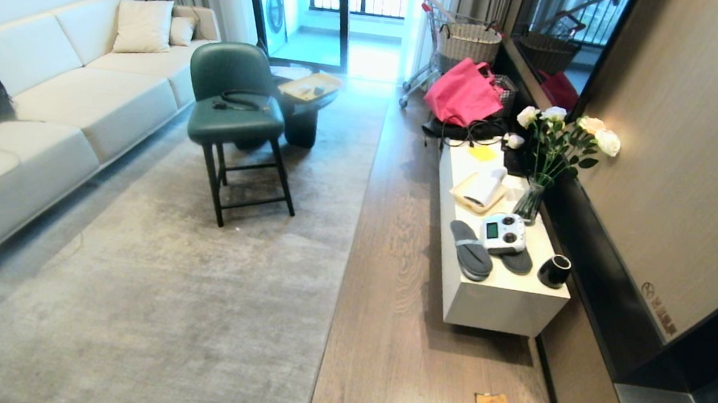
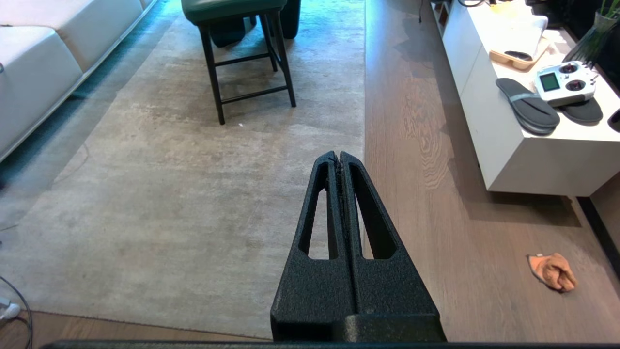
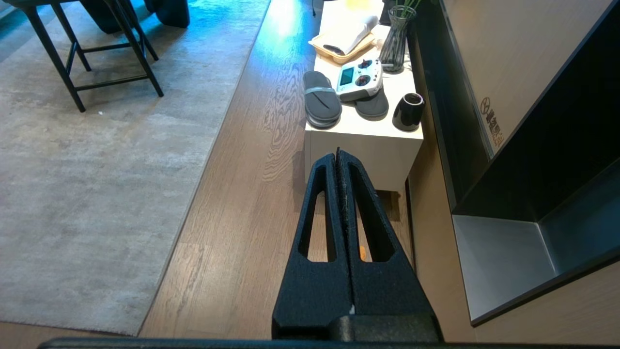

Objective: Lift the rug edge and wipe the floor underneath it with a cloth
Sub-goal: Pick up the rag

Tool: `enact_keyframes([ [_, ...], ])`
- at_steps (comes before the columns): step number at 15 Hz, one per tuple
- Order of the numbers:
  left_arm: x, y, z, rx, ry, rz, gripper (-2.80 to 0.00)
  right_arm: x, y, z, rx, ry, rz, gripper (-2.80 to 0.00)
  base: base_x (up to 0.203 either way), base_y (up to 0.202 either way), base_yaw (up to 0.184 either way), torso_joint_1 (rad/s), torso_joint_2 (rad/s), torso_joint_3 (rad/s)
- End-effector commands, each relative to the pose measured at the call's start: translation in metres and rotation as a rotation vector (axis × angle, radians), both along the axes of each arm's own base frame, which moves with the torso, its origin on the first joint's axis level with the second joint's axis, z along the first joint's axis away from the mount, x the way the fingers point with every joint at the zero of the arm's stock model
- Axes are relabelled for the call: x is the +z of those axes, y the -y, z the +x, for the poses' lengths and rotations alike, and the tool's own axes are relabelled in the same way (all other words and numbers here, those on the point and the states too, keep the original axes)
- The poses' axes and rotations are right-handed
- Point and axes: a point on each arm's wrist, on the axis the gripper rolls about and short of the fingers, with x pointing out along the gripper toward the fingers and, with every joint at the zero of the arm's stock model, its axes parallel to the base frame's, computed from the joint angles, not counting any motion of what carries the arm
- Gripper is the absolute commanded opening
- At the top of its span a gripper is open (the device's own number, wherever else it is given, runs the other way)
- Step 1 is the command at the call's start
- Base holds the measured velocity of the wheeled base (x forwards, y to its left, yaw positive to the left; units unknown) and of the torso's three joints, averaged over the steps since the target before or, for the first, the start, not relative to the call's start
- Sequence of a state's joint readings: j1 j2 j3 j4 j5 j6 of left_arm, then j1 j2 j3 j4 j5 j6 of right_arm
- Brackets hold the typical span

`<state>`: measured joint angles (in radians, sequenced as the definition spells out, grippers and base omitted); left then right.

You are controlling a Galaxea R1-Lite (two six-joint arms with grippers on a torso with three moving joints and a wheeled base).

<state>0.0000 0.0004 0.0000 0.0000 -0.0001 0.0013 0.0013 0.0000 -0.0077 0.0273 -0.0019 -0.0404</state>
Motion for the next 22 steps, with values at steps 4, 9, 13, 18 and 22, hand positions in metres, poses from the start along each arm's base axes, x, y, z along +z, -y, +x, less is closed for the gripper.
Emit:
enact_keyframes([
  [4, 0.0, 0.0, 0.0, 0.0, 0.0, 0.0, -2.8, 0.0, 0.0, 0.0, 0.001, 0.0, 0.001, -2.8, 0.0, 0.0, 0.0, 0.0, 0.0, 0.0],
  [9, 0.0, 0.0, 0.0, 0.0, 0.0, 0.0, -2.8, 0.0002, 0.0, -0.0001, 0.0, 0.0, 0.016, -2.8, 0.0, 0.0, 0.0, -0.056, 0.12, 0.076],
  [13, 0.0, 0.0, 0.0, 0.0, 0.0, 0.0, -2.8, 0.0002, 0.0, -0.0001, 0.0, 0.0, 0.027, -2.8, 0.0, 0.0, 0.0, -0.123, 0.31, 0.165],
  [18, 0.0, 0.0, 0.0, 0.0, 0.0, 0.0, -2.8, 0.0002, 0.0, -0.0001, 0.0, 0.0, 0.028, -2.8, 0.0, 0.0, 0.0, -0.129, 0.32, 0.176],
  [22, 0.0, 0.0, 0.0, 0.0, 0.0, 0.0, -2.8, 0.0002, 0.0, -0.0001, -0.001, 0.0, 0.028, -2.8, 0.0, 0.0, 0.0, -0.131, 0.33, 0.187],
])
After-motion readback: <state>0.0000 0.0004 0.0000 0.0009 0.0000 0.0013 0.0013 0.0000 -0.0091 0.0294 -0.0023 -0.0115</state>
